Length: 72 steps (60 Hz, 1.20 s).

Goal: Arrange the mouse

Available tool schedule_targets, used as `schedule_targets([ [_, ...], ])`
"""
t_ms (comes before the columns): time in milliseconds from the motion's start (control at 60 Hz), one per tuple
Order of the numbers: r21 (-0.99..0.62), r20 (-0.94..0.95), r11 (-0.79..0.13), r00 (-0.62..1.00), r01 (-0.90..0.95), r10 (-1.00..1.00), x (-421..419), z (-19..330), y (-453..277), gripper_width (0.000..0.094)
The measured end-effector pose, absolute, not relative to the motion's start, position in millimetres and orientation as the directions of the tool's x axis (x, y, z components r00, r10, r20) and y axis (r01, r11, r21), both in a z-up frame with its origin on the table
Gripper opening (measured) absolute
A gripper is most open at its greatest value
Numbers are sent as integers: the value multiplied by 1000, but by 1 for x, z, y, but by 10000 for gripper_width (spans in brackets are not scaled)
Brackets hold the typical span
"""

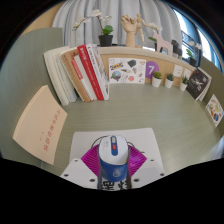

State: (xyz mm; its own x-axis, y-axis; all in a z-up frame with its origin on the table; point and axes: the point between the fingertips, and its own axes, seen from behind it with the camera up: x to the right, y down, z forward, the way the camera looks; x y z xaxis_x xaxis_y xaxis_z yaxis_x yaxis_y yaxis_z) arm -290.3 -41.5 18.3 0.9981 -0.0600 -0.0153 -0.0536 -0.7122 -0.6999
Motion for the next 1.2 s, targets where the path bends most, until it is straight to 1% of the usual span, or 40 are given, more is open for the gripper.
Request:
schedule_targets([
  [117,-680,-11,-732,998,-52,-61,-293,-6,-51,328],
  [133,-673,-13,-737,998,-55,-62,-293,-10,-53,356],
  [150,-665,-15,-744,998,-56,-63,-294,-14,-57,358],
  [183,-692,-5,-721,998,-46,-58,-292,-11,-53,374],
  [233,-698,13,-715,999,-21,-42,-292,-12,-55,438],
  [300,-694,15,-719,999,-11,-30,-292,-13,-56,498],
  [333,-679,5,-734,1000,-18,-29,-293,-15,-59,555],
  [350,-675,-1,-738,999,-24,-32,-294,-15,-59,619],
  [367,-672,-5,-740,999,-30,-36,-293,-12,-60,701],
  [383,-674,-8,-738,999,-36,-41,-292,-9,-61,810],
  [400,-679,-9,-733,999,-41,-48,-289,-4,-60,855],
  [417,-686,-10,-726,999,-46,-53,-288,1,-60,877],
  [467,-705,-15,-707,998,-56,-64,-282,21,-61,857],
  [517,-726,-14,-685,998,-54,-64,-277,44,-62,859],
  [700,-799,-46,-597,997,-69,-54,-247,144,-81,864],
  [833,-829,-16,-557,998,-43,-54,-208,196,-110,860],
  [917,-840,3,-542,998,-28,-56,-183,217,-132,860],
  [1017,-852,26,-524,999,-1,-43,-154,231,-160,862],
  [1100,-859,40,-513,998,14,-39,-132,236,-182,859],
  [1200,-858,14,-513,999,-10,-44,-113,231,-203,860],
])
